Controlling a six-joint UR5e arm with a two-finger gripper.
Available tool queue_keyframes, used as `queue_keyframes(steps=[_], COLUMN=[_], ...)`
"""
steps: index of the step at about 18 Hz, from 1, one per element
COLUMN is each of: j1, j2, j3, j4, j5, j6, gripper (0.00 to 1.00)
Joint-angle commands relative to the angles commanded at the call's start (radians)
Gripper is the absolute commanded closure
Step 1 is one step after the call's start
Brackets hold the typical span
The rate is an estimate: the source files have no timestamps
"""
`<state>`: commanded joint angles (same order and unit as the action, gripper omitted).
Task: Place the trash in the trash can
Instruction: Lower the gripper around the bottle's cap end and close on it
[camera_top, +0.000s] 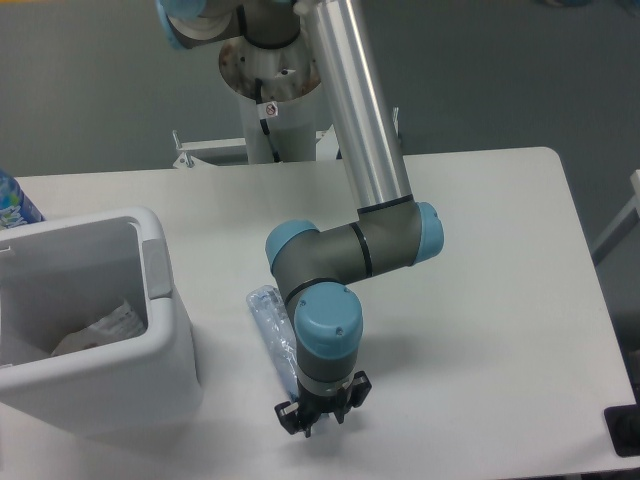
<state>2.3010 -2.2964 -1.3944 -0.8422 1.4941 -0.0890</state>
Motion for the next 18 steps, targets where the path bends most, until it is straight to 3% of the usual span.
queue_keyframes(steps=[8, 18], j1=[0.002, 0.002], j2=[0.003, 0.014], j3=[0.000, 0.012], j4=[0.000, 0.000], j5=[-0.002, -0.003], j6=[0.000, 0.006], gripper=[0.56, 0.64])
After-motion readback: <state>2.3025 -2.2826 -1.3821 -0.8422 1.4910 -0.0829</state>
